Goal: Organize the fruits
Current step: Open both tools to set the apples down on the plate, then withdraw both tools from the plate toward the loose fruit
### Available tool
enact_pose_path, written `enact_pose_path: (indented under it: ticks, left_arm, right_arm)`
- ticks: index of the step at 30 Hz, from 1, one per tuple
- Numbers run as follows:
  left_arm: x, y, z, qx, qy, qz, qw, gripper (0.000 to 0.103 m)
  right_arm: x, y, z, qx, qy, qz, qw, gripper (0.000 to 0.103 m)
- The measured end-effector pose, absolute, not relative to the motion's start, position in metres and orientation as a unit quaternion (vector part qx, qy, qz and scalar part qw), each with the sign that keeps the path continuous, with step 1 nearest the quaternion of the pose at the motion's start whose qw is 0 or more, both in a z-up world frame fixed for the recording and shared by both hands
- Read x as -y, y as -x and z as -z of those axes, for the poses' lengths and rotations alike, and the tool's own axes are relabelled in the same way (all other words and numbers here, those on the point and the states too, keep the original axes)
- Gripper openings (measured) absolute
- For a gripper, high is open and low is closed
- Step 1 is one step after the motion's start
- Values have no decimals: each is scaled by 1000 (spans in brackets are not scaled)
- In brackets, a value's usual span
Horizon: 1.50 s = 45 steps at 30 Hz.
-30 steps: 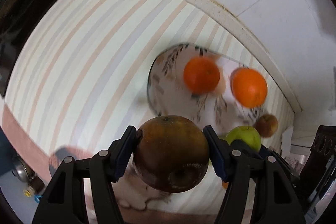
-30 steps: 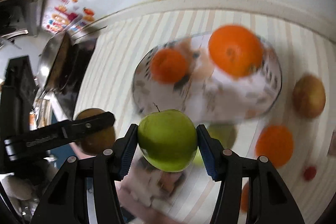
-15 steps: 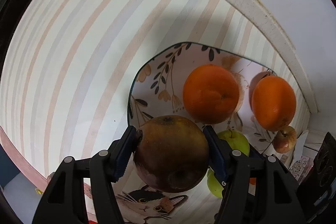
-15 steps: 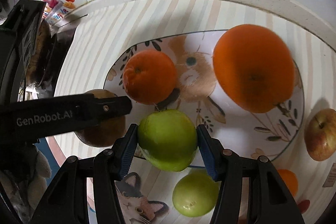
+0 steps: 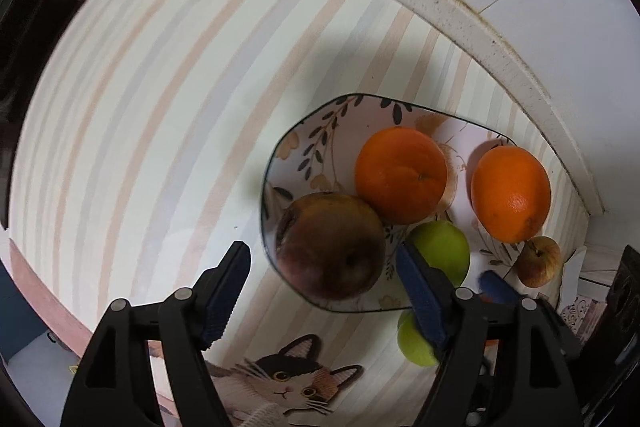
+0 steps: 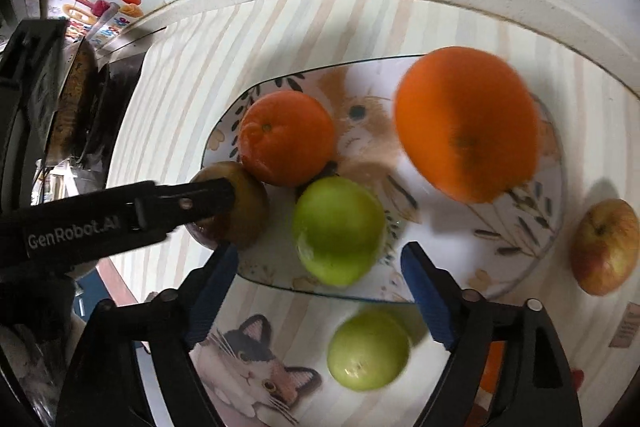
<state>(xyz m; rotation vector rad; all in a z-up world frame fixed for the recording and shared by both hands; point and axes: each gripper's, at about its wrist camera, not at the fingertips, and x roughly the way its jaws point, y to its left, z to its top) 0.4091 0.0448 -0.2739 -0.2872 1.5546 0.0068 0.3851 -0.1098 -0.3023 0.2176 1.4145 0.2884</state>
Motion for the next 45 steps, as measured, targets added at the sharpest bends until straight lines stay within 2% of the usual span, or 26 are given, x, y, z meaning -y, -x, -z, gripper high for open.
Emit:
enact_pose_path:
  ticks: [10,21,36,45]
  left_arm:
    - [-48,-359,232,-646,69,-33,760,74]
    - [-33,-306,184,-594,57,-26,802,74]
    - [-23,-245,120,-534,55,-11,843,74]
    - [-18,-236,116,-531,56,-8,846,74]
  right_arm:
    - [139,-357,258,-611,-41,-65,788,94]
    - [149,-312,207,-575,-20,-64,815,94]
    - [152,-246,135,-520,-18,-78,850,94]
    - [163,-235,128,-508,-59,-85,855,94]
